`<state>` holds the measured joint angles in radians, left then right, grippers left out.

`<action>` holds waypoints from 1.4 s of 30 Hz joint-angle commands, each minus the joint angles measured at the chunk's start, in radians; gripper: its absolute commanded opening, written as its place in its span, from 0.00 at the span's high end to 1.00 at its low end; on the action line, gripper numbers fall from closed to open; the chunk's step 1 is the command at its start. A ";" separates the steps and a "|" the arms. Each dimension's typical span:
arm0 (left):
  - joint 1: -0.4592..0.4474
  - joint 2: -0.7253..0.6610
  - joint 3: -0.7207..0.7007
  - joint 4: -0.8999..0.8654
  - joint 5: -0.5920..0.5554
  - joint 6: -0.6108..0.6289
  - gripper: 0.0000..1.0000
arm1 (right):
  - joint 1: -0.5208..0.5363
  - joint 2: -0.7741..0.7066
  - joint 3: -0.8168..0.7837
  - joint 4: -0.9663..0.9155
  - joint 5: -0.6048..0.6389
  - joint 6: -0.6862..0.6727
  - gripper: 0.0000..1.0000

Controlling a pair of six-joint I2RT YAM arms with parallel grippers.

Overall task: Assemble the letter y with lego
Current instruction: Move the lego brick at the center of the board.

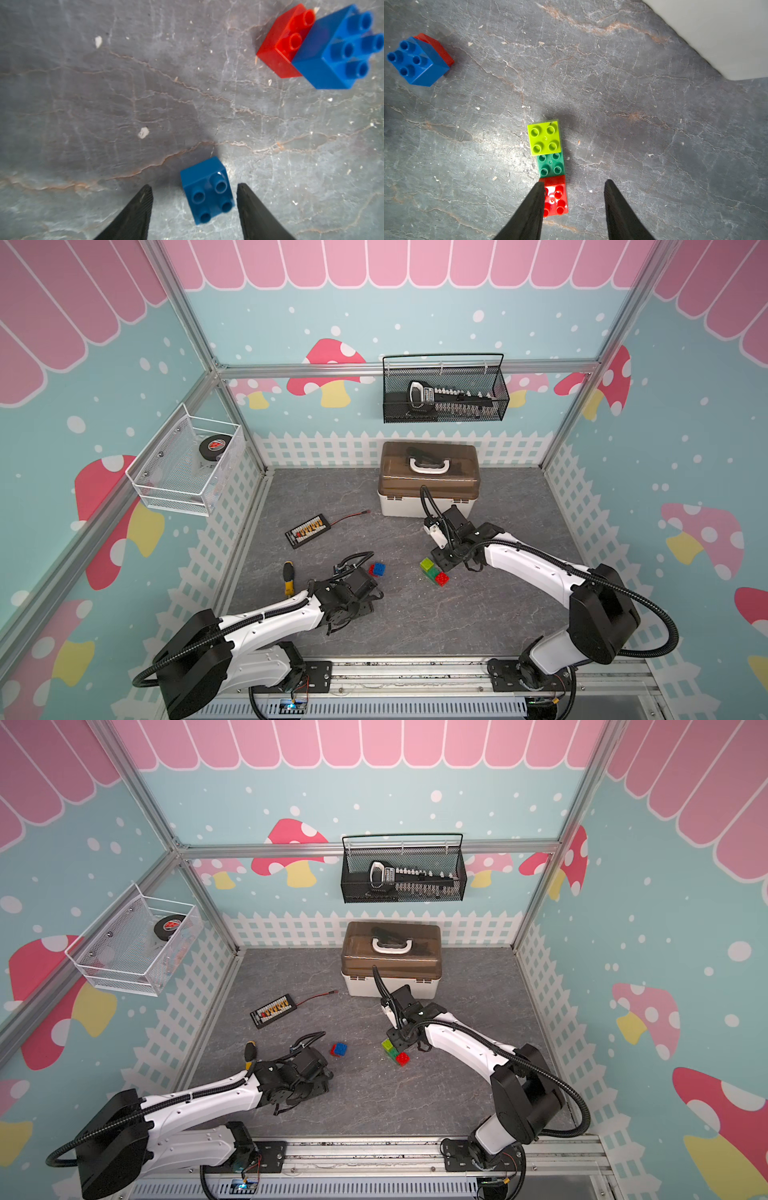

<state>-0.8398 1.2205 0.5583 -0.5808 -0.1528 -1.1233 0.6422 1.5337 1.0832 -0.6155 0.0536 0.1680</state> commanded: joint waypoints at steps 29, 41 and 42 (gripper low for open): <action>-0.121 0.494 0.450 0.058 0.113 0.178 0.69 | -0.031 -0.059 -0.076 0.027 -0.015 0.027 0.53; -0.127 0.582 0.543 -0.002 0.061 0.307 0.65 | -0.037 0.007 -0.072 0.030 -0.119 0.040 0.53; -0.127 0.588 0.553 -0.015 0.050 0.315 0.65 | -0.038 0.015 -0.070 0.031 -0.130 0.041 0.52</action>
<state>-0.9604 1.7828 1.0763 -0.5476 -0.0574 -0.8566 0.6136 1.5227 1.0183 -0.5819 -0.0242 0.1967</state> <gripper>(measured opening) 0.351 0.475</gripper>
